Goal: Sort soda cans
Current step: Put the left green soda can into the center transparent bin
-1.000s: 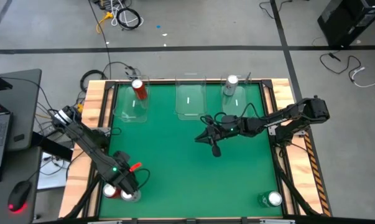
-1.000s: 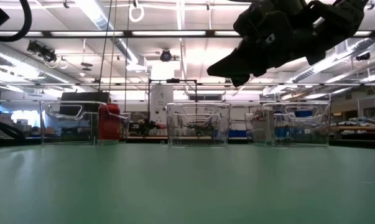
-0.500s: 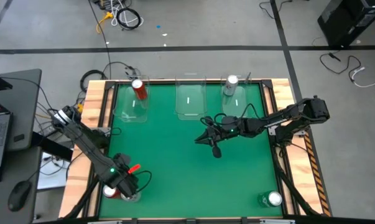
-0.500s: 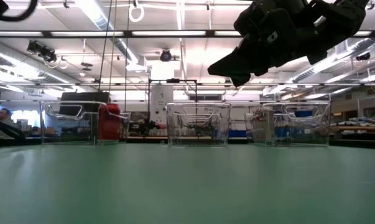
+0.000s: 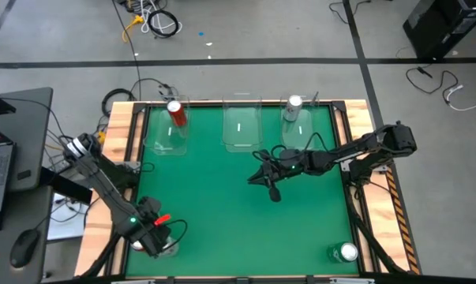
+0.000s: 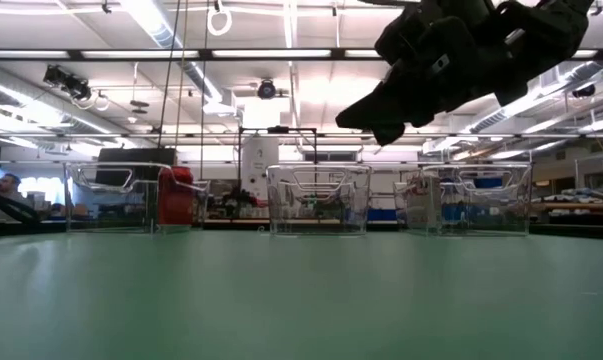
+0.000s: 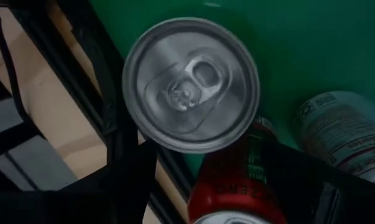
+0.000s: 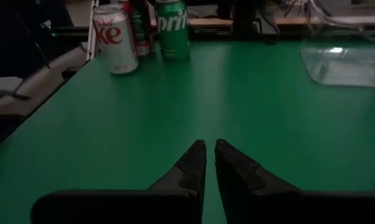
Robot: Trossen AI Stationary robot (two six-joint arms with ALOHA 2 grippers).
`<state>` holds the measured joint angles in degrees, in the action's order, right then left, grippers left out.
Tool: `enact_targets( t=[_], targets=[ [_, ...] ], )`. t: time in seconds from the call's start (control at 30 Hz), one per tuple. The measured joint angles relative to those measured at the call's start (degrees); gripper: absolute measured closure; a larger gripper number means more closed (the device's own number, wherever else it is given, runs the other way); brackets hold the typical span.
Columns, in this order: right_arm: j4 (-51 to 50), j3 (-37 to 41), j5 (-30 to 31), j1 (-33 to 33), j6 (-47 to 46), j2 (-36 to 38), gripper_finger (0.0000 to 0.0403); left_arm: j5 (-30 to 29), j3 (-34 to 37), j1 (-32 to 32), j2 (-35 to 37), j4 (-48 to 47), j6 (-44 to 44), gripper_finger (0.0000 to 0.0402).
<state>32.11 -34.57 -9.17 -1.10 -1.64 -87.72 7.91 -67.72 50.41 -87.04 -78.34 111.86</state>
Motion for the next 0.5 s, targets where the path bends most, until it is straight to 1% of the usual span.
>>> enact_targets(
  t=[0.1,0.2,0.37,0.43,0.5],
  targets=[
    [-1.2,0.07,0.02,-0.02,-1.29,-0.53,0.0357,-2.69,0.0,1.39,1.55,-1.31,2.45,0.011],
    [-1.31,0.04,0.03,-0.25,-1.44,-1.18,0.0357,-6.73,0.0,2.94,3.17,-1.99,5.71,0.011],
    [-1.24,0.04,0.04,-0.95,-2.31,-1.71,0.0357,-11.72,0.02,4.13,5.9,-3.03,10.96,0.011],
    [-1.24,0.04,0.02,-1.34,-2.72,-1.71,0.0357,-13.24,0.02,4.1,6.71,-2.51,11.72,0.011],
    [-1.38,0.04,0.02,-1.78,-2.72,-1.71,0.0357,-13.45,0.02,3.79,7.15,-2.14,11.84,0.011]
  ],
)
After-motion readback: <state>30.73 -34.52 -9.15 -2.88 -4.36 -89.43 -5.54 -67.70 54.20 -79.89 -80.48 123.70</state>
